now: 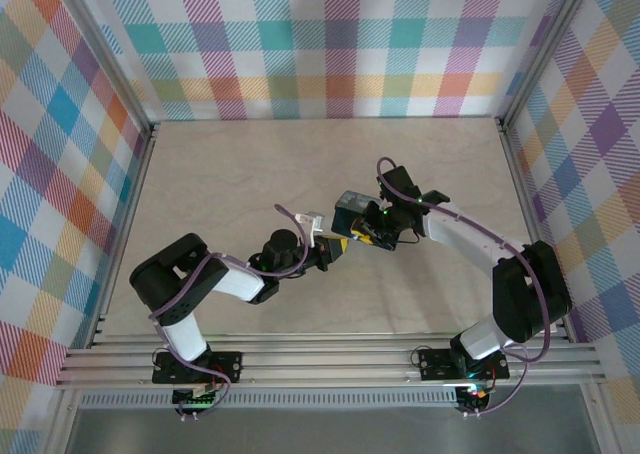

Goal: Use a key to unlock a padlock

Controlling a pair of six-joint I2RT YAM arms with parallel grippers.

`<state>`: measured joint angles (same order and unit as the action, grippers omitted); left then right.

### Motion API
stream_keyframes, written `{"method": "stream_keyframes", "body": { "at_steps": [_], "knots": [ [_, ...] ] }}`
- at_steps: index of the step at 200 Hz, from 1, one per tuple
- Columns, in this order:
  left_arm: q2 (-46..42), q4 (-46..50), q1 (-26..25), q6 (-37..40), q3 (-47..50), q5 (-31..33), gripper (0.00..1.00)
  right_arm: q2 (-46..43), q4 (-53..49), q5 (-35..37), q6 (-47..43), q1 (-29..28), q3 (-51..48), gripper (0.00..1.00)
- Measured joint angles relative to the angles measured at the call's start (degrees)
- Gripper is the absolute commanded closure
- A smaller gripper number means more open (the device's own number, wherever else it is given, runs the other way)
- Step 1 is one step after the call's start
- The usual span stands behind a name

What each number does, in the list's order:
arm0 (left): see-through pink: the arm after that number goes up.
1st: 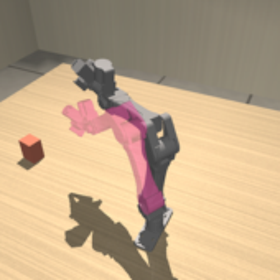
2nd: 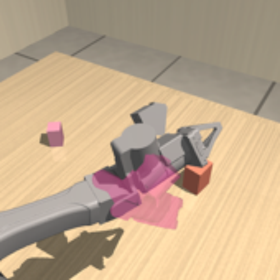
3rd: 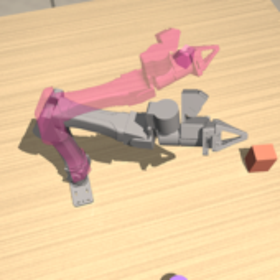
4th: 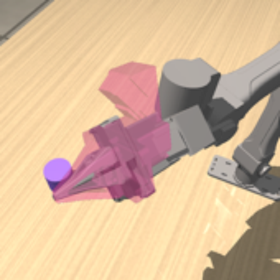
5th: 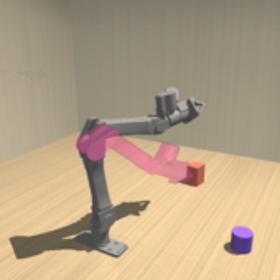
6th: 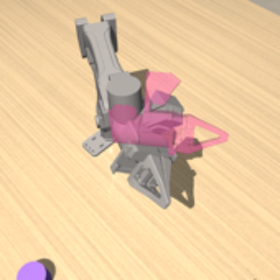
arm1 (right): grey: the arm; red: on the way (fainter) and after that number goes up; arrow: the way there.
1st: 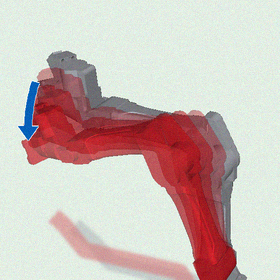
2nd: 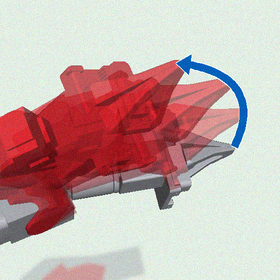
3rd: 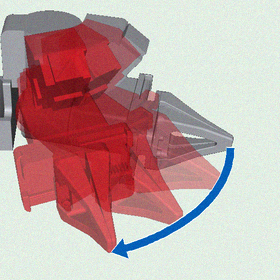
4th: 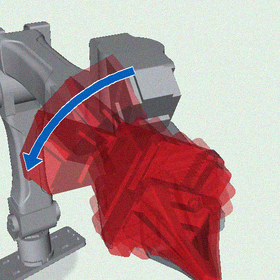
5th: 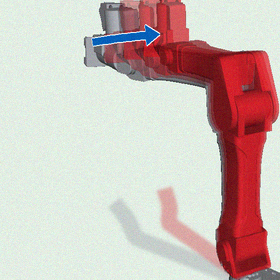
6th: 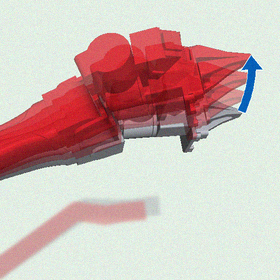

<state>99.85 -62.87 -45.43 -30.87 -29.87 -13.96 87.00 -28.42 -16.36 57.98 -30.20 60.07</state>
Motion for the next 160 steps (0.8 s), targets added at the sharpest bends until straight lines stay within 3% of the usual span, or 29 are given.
{"method": "stream_keyframes", "body": {
  "at_steps": [57, 160],
  "knots": [
    [4.57, -3.89, 0.0, -1.33, -1.14, -1.03, 1.0, 0.07, 1.22, 1.25, 2.67, 0.2, -0.63, 1.0],
    [4.85, -1.97, 0.59, -1.03, -1.95, -1.81, 1.0, -0.07, 4.46, 0.72, 5.66, 0.37, -2.54, 1.0]
  ]
}}
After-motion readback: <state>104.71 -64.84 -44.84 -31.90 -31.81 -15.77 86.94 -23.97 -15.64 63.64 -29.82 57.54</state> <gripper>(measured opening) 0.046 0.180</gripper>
